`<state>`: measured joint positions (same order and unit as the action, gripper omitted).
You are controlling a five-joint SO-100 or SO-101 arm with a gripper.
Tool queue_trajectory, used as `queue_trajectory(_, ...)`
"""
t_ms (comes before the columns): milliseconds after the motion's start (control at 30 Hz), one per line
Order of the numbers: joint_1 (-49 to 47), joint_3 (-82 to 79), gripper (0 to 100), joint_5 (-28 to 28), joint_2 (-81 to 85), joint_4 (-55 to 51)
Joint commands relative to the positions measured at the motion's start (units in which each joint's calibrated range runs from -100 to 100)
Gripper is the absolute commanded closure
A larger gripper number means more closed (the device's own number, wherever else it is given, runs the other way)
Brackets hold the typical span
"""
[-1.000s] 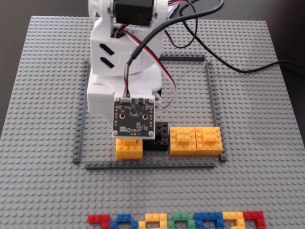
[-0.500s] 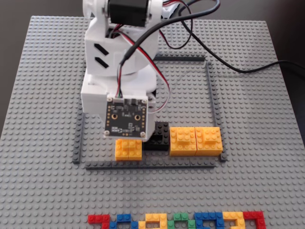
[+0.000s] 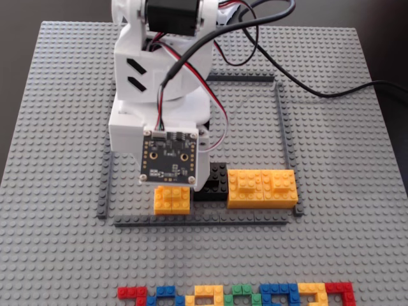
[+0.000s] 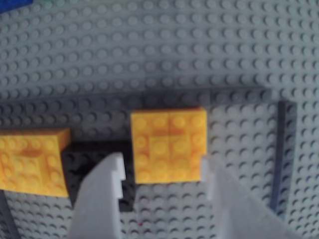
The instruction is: Grab the cube and place it into the grid
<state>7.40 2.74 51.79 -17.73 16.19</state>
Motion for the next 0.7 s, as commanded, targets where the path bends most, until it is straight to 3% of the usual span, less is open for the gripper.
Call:
queue_trajectory(0, 0.59, 3.65, 82, 0.05, 2.59, 0.61)
queue_trajectory(667, -0.22, 7.82, 80, -1.51, 10.50, -3.15)
